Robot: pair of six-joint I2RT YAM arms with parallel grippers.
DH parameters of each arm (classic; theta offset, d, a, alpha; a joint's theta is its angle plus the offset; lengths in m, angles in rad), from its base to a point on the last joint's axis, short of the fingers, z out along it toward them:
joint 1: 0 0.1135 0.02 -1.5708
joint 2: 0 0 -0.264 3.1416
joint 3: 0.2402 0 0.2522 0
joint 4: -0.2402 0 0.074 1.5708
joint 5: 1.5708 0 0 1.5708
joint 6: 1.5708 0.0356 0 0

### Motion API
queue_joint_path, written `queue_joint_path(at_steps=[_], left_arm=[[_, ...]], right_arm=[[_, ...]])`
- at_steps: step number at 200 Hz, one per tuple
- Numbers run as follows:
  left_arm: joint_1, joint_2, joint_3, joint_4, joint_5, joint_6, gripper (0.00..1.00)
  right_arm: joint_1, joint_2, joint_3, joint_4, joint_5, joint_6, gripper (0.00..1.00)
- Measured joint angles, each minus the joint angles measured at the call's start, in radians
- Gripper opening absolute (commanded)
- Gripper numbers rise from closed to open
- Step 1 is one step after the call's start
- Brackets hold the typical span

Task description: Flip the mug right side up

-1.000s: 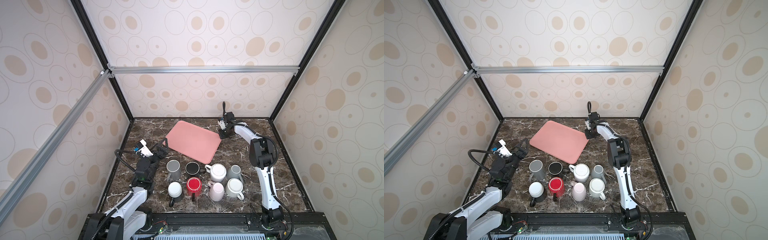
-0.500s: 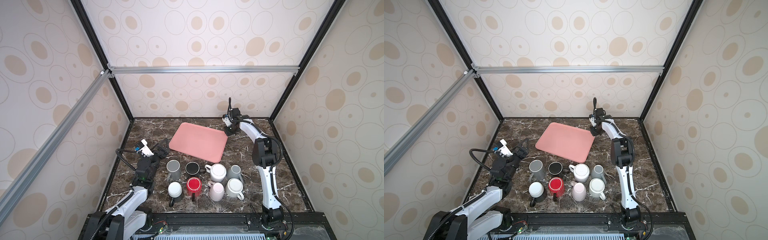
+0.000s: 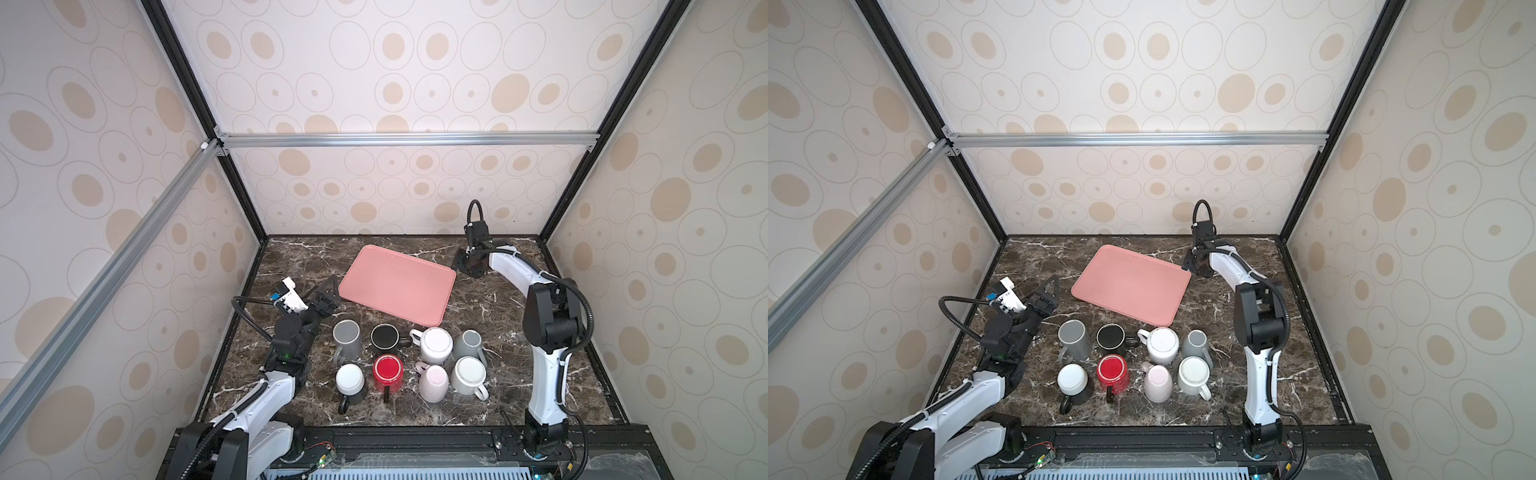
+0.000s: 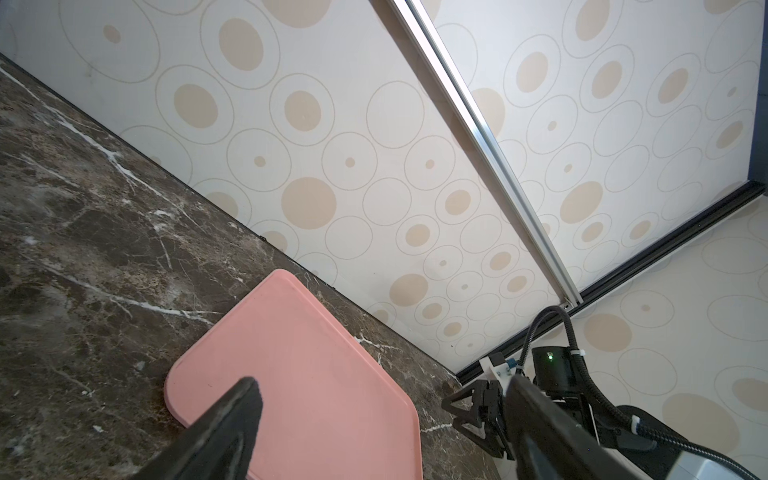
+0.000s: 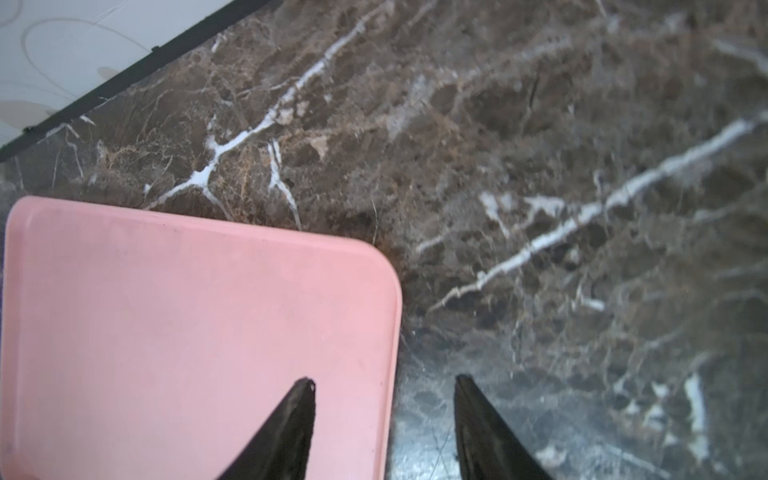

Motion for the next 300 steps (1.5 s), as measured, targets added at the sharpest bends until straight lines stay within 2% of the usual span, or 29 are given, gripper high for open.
queue_joint_path(at_steps=[37, 72, 113, 138, 171, 191, 231, 300], left_arm=[[-0.001, -0.006, 0.0, 0.0, 0.0, 0.0, 0.92], [-0.002, -0.005, 0.0, 0.003, 0.003, -0.001, 0.92], [-0.003, 0.003, 0.0, 0.009, 0.005, -0.001, 0.92], [-0.003, 0.003, 0.0, 0.009, 0.005, -0.001, 0.92], [-0.003, 0.003, 0.0, 0.008, 0.005, -0.001, 0.92], [-0.003, 0.003, 0.0, 0.008, 0.005, -0.001, 0.92], [-0.003, 0.003, 0.0, 0.008, 0.005, -0.001, 0.92], [-0.003, 0.003, 0.003, -0.003, 0.005, 0.0, 0.92]], right_arm=[[0.062, 0.004, -0.126, 0.049, 0.003, 0.142, 0.51], [0.113, 0.005, -0.169, 0.084, 0.011, 0.174, 0.47], [0.121, 0.001, -0.205, 0.092, 0.029, 0.18, 0.42], [0.121, 0.002, -0.208, 0.087, 0.032, 0.172, 0.24], [0.121, 0.009, -0.206, 0.074, 0.034, 0.15, 0.1], [0.114, 0.013, -0.192, 0.063, 0.036, 0.123, 0.0], [0.074, 0.065, -0.108, 0.039, 0.016, 0.01, 0.0], [-0.053, 0.144, 0.061, -0.037, -0.082, -0.291, 0.0]])
